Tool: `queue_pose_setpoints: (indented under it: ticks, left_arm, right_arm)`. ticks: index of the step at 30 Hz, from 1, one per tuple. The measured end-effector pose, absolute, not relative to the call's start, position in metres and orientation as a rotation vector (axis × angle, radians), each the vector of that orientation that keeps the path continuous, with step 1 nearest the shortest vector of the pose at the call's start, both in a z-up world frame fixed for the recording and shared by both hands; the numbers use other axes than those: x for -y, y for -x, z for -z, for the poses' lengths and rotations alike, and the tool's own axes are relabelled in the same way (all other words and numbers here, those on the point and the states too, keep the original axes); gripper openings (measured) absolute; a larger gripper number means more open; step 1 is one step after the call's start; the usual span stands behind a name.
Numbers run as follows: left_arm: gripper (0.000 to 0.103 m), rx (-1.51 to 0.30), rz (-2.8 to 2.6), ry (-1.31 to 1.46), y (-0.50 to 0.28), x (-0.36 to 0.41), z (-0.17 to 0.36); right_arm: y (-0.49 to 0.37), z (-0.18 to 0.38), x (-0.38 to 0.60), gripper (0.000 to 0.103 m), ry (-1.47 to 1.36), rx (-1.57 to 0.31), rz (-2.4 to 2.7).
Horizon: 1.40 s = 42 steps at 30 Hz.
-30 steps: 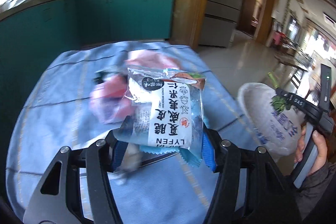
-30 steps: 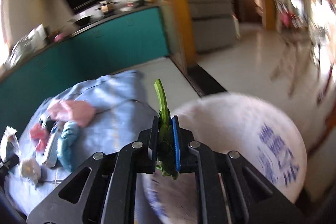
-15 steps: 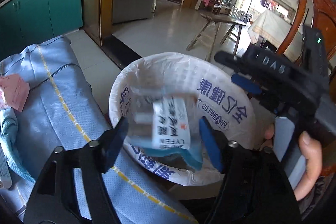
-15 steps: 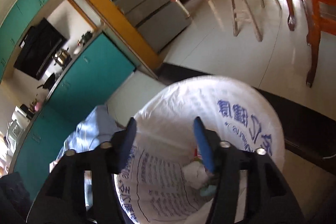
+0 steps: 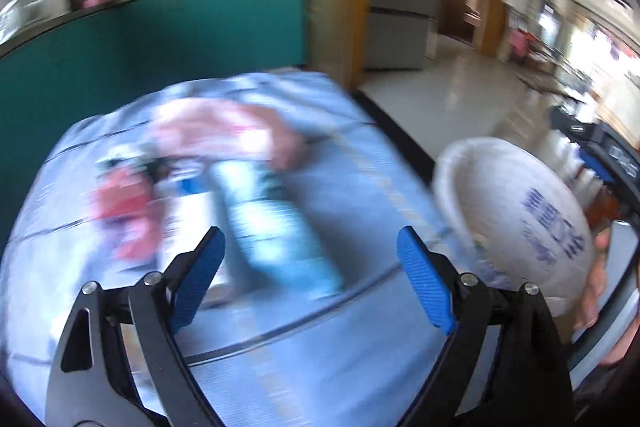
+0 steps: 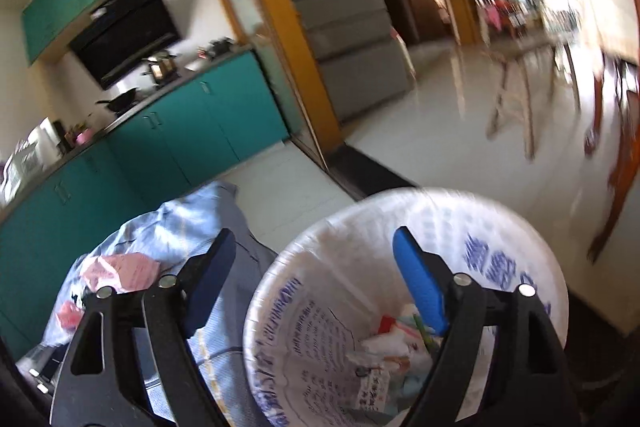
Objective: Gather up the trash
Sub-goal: 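Move both tools over the bin and open them to drop packet and greens, then grasp the blue cloth with the right tool while the left tool reaches the white tissue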
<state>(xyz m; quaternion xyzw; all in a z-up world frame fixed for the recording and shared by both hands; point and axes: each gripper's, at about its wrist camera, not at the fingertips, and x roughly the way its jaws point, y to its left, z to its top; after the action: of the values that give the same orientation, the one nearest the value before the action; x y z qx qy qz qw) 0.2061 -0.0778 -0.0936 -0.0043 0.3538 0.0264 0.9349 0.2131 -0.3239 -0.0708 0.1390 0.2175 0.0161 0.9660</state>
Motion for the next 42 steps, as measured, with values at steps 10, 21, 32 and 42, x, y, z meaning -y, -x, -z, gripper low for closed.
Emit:
queue_pose_setpoints:
  ticks: [10, 21, 32, 42]
  left_arm:
    - [0.091, -0.699, -0.303, 0.039, -0.147, -0.040, 0.086]
    - [0.092, -0.706, -0.348, 0.089, -0.127, -0.089, 0.086]
    - [0.092, -0.742, -0.310, 0.115, -0.132, -0.079, 0.100]
    - [0.092, -0.751, -0.310, 0.139, -0.126, -0.084, 0.105]
  right_arm:
    - [-0.221, 0.063, 0.225, 0.100, -0.178, -0.371, -0.333]
    - [-0.256, 0.067, 0.102, 0.091, 0.114, -0.576, -0.487]
    - [-0.273, 0.136, 0.069, 0.043, 0.228, -0.891, -0.515]
    - [-0.260, 0.116, 0.096, 0.021, 0.156, -0.935, -0.606]
